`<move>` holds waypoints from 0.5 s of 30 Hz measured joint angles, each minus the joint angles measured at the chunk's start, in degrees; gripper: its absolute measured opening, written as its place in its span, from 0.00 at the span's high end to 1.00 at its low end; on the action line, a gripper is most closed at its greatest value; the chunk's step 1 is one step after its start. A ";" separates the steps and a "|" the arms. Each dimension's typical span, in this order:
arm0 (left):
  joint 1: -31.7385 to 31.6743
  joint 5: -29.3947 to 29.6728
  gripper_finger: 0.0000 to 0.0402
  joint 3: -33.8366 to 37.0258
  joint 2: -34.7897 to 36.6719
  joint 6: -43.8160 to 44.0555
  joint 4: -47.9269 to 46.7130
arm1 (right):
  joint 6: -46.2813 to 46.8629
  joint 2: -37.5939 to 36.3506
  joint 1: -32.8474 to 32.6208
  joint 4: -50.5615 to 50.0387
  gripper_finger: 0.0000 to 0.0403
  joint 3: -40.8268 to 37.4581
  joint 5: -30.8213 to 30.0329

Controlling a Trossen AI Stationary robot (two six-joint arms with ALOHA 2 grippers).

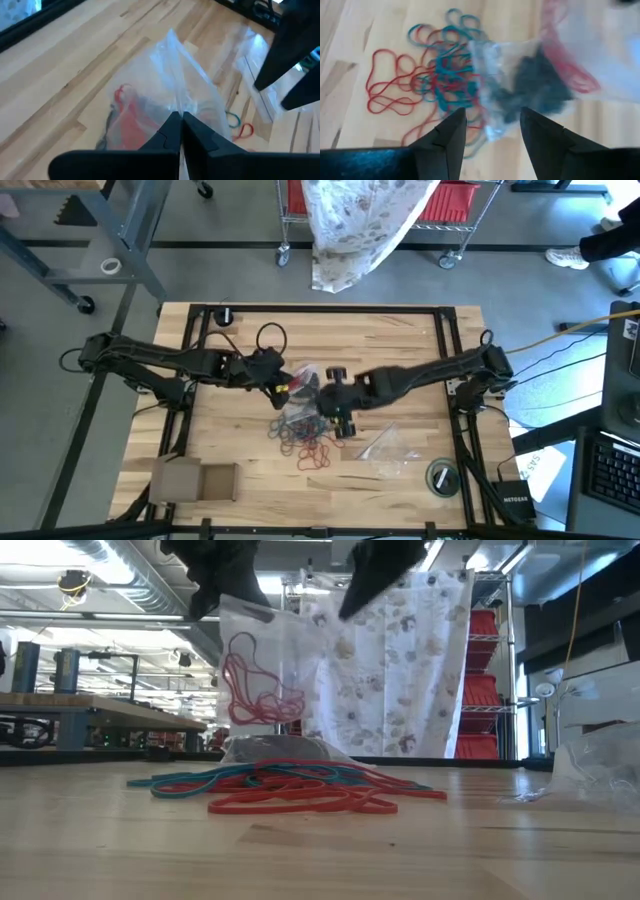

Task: Sort rubber bands
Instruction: Put the red rubber band into the transparent zip lock bag

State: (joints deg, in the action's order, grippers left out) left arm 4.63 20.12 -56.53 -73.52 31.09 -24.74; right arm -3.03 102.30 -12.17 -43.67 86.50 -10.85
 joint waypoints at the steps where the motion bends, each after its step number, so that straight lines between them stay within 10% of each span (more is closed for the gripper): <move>1: 0.25 0.02 1.00 0.00 0.00 0.00 -0.48 | 0.34 0.00 -0.28 3.69 0.56 -2.90 -0.13; 15: 1.37 0.09 1.00 0.00 -0.09 0.42 -1.71 | 4.59 4.28 4.65 33.49 0.60 -25.03 1.73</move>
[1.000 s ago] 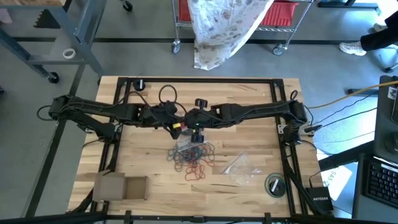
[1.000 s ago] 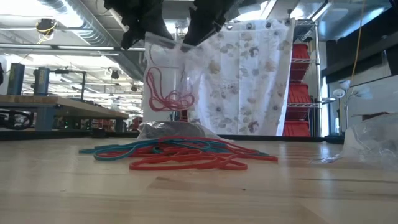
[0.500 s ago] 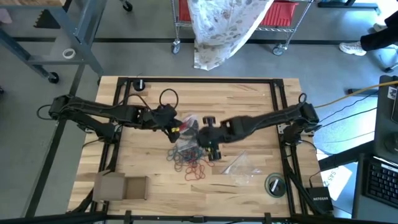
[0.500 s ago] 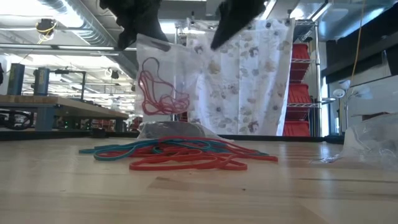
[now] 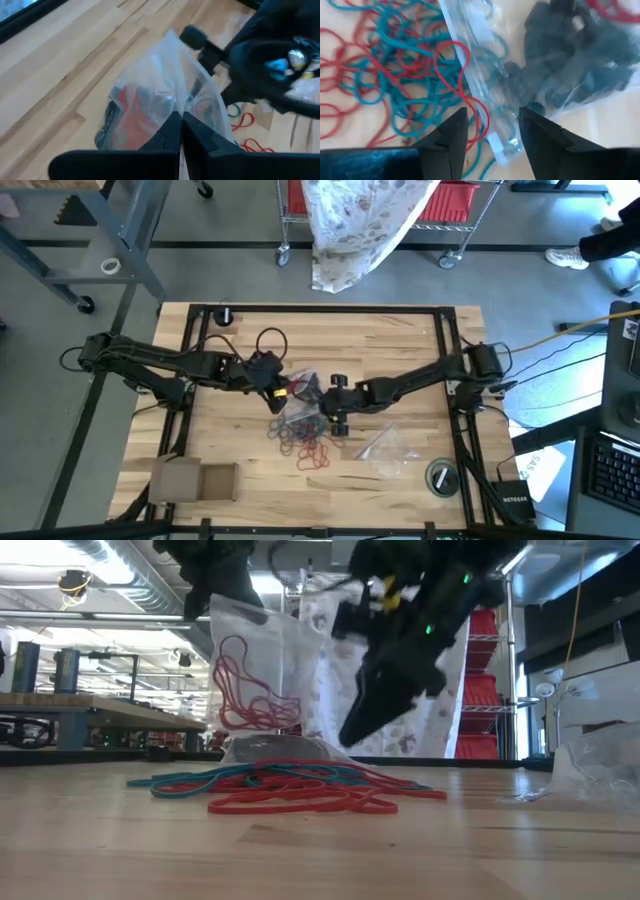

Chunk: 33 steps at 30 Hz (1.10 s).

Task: Sort rubber bands
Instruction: Put the red rubber band into the transparent zip lock bag

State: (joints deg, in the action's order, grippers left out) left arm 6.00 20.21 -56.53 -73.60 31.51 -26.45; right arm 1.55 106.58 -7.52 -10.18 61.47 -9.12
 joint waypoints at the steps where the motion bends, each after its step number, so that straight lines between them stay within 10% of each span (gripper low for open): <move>1: 0.00 -0.01 1.00 0.00 0.00 0.00 0.04 | -0.04 0.53 0.30 0.47 0.61 -0.21 0.96; 15: -0.04 0.07 1.00 0.02 0.00 -0.39 0.09 | -1.00 2.00 0.74 1.49 0.98 -0.22 0.70; 33: 0.02 0.00 1.00 0.02 0.07 -0.42 0.52 | -1.95 -19.40 -3.08 4.38 1.00 -0.15 -0.92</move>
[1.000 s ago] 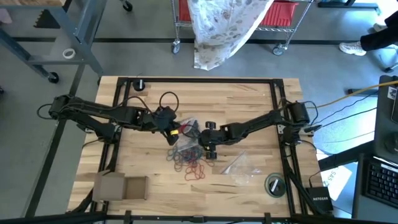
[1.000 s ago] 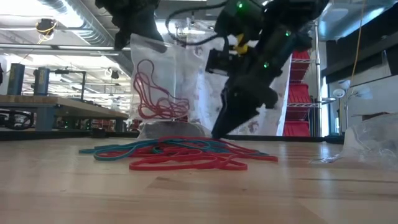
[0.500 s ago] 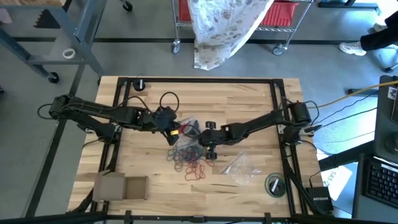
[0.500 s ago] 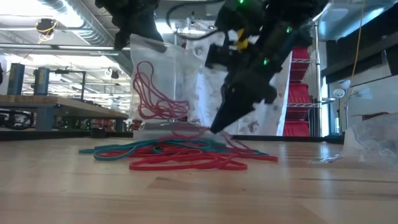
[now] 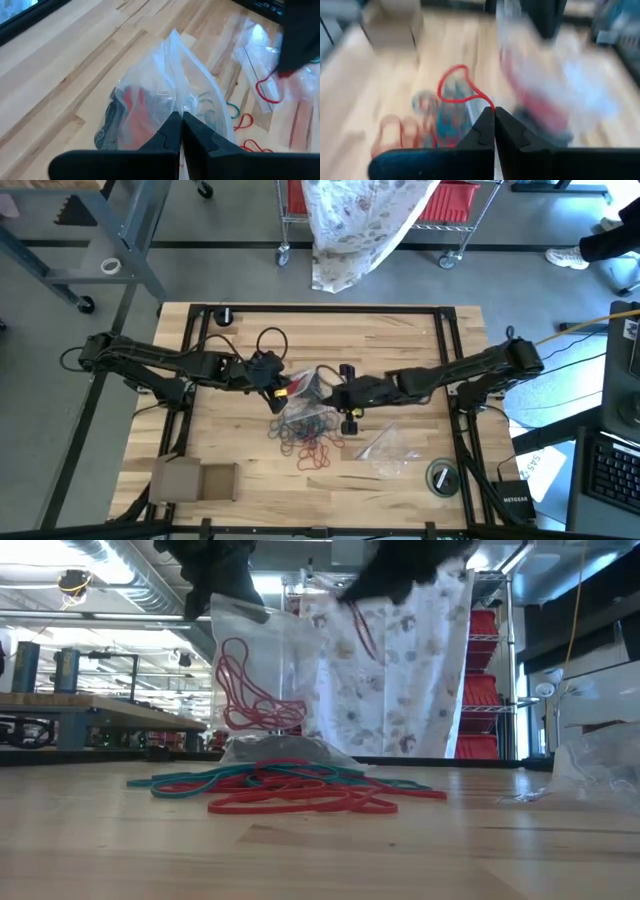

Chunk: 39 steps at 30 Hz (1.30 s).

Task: Sort rubber bands
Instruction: Put the red rubber band into the transparent zip lock bag

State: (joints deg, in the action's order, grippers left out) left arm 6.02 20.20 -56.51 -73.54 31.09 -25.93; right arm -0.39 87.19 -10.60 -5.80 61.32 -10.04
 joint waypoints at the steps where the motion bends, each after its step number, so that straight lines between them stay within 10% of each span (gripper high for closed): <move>1: 0.00 -0.04 1.00 0.00 0.00 0.02 -0.02 | -0.70 -0.43 0.04 2.85 1.00 0.00 0.02; 16: 0.33 -0.34 1.00 0.00 0.04 1.92 2.32 | -9.28 6.52 5.14 31.62 1.00 0.07 -3.83; 39: -0.17 0.57 1.00 0.00 1.44 4.50 3.06 | -10.44 7.64 5.76 13.37 1.00 0.00 -4.91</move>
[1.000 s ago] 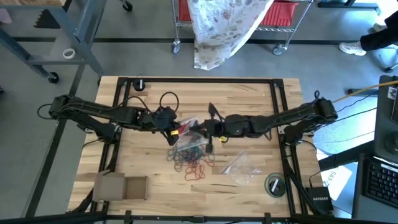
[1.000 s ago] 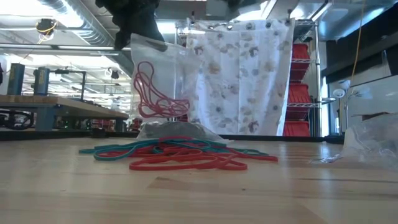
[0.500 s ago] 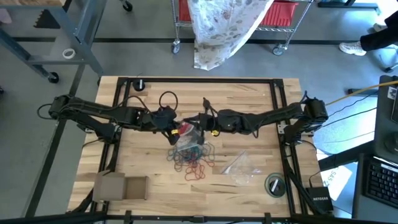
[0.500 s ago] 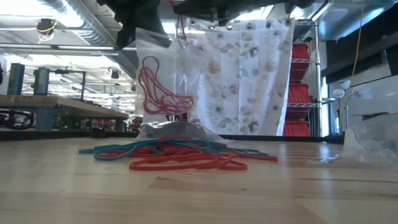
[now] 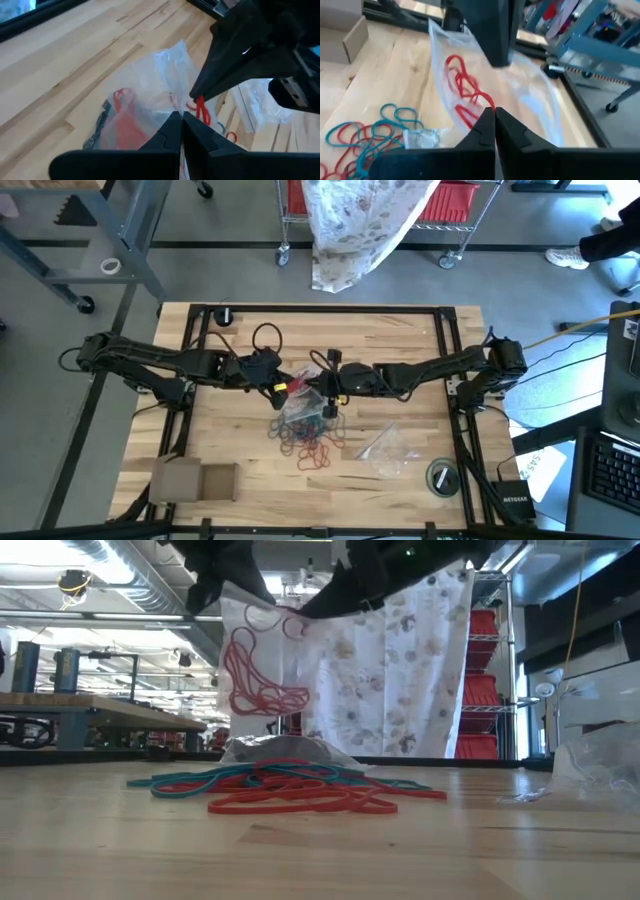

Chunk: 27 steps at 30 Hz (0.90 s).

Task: Sort rubber bands
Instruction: Put the red rubber band into the transparent zip lock bag

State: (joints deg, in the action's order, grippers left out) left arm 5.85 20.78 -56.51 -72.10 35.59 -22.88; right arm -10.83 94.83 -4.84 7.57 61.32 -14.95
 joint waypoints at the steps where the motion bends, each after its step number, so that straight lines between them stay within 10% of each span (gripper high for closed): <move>1: 0.00 0.00 1.00 -0.01 0.00 0.00 -0.06 | 1.13 0.00 0.00 -0.46 1.00 0.00 -0.94; 16: 0.48 0.04 1.00 -0.04 -0.79 -1.09 1.80 | 12.20 -0.02 0.38 -4.35 0.98 3.49 -2.04; 27: -0.81 0.22 1.00 -0.04 -0.61 -1.02 0.08 | 13.02 -3.19 0.70 -6.32 0.63 3.56 -1.08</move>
State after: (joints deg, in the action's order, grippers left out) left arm 5.04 20.99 -56.55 -72.71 34.57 -22.80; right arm 2.19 91.64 -4.14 1.25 64.88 -16.04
